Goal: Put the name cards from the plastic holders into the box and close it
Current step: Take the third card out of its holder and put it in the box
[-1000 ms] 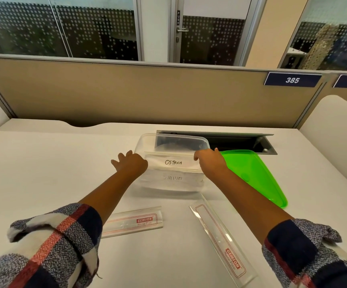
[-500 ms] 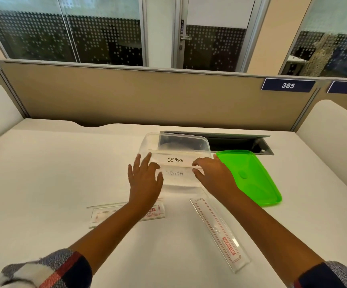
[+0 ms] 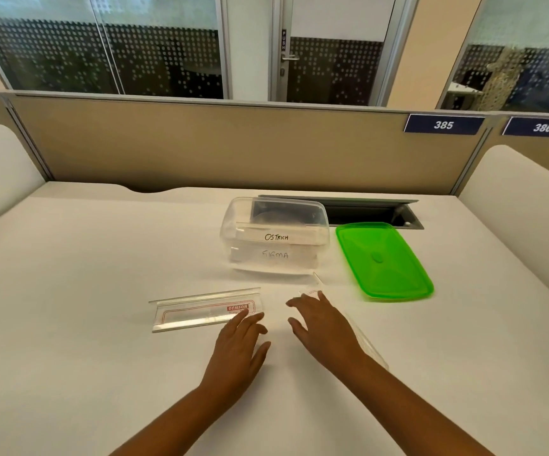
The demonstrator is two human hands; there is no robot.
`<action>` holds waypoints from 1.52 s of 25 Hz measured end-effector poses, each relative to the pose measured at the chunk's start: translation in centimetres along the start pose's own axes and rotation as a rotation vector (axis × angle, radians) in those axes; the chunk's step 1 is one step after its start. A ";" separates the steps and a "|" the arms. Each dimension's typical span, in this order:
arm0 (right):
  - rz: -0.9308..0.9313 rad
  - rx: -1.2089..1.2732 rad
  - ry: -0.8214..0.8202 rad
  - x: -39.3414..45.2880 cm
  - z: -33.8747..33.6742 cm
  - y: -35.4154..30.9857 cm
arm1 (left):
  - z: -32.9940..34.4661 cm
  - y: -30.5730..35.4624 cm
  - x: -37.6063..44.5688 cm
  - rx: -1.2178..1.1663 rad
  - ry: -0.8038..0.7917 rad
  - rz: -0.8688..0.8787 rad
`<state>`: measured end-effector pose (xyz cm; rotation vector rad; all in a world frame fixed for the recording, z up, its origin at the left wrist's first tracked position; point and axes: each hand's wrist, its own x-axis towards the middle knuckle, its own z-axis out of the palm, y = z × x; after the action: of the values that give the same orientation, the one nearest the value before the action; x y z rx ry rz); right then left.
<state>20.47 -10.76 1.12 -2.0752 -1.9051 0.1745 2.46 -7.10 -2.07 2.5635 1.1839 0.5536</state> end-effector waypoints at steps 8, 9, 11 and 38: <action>-0.041 0.072 -0.144 -1.9 4.9 0.3 | 0.8 -2.3 -3.9 0.057 -0.086 -0.010; -0.037 0.086 -0.113 -2.0 5.3 0.1 | 0.7 -2.0 -4.2 0.108 -0.102 0.012; -0.048 0.083 -0.028 -2.4 5.9 -0.3 | 0.6 -1.7 -4.4 0.178 -0.087 0.032; -0.090 0.095 0.042 -2.7 6.1 0.3 | -4.1 -6.8 3.9 0.326 0.049 -0.177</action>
<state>18.60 -12.58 -5.01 -1.9133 -1.9221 0.1944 -1.59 0.55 -0.15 2.6775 1.6166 0.4144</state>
